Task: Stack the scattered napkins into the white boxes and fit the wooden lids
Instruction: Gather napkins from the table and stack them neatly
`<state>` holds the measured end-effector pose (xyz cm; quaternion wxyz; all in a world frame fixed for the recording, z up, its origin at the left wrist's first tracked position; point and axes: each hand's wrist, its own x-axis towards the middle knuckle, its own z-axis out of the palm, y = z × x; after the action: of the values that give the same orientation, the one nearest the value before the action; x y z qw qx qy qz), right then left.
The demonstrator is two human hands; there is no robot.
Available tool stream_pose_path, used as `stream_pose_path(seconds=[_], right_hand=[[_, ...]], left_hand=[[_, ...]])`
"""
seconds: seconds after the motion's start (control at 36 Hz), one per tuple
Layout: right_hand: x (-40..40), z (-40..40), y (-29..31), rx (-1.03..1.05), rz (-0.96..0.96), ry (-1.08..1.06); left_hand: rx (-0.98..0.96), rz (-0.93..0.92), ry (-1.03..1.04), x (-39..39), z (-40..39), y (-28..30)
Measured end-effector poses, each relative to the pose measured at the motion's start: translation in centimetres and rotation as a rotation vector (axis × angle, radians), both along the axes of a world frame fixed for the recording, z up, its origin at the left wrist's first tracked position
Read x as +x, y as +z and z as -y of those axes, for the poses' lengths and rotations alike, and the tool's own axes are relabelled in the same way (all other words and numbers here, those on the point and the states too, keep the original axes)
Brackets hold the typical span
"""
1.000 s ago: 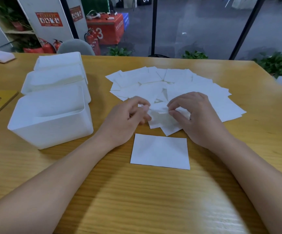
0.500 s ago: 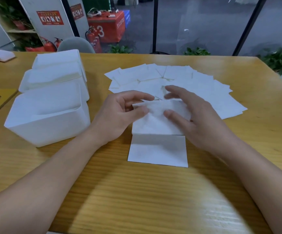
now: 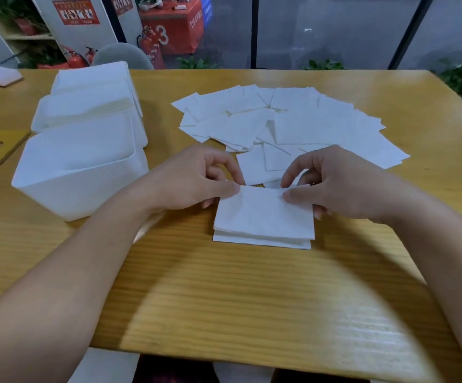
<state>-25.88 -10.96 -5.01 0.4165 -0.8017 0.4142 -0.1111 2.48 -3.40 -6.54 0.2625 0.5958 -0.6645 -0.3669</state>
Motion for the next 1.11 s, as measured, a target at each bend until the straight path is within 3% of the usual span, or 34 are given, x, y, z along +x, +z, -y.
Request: stream_pose_path(seconds=[0.17,0.5,0.61,0.72,0.78,0.92,1.11], right_hand=[[0.2,-0.2,-0.2,-0.024,-0.085,0.012],[0.4,-0.1,-0.6,-0.047,-0.081,0.017],[0.3,0.1,-0.6,-0.154,-0.138,0.018],[0.3,-0.1,-0.8,-0.306,-0.032,-0.02],[0.6,-0.3,-0.9,-0.355,0.007,0.037],[1.7,-0.8,-2.4,-0.465,-0.163,0.284],[2.2,-1.2,-2.7,-0.493,-0.21,0.303]], left_hand=[[0.006,0.071,-0.034,-0.3,-0.2,0.2],[0.032,0.109,-0.068,-0.2,-0.6,0.8],[0.007,0.138,-0.05,0.0,-0.5,0.4],[-0.096,0.151,0.02,0.2,-0.3,0.2],[-0.177,0.164,0.085,0.3,0.0,-0.2],[-0.224,0.222,0.161,0.4,0.5,-1.3],[-0.2,0.205,0.17,-0.4,0.4,-1.4]])
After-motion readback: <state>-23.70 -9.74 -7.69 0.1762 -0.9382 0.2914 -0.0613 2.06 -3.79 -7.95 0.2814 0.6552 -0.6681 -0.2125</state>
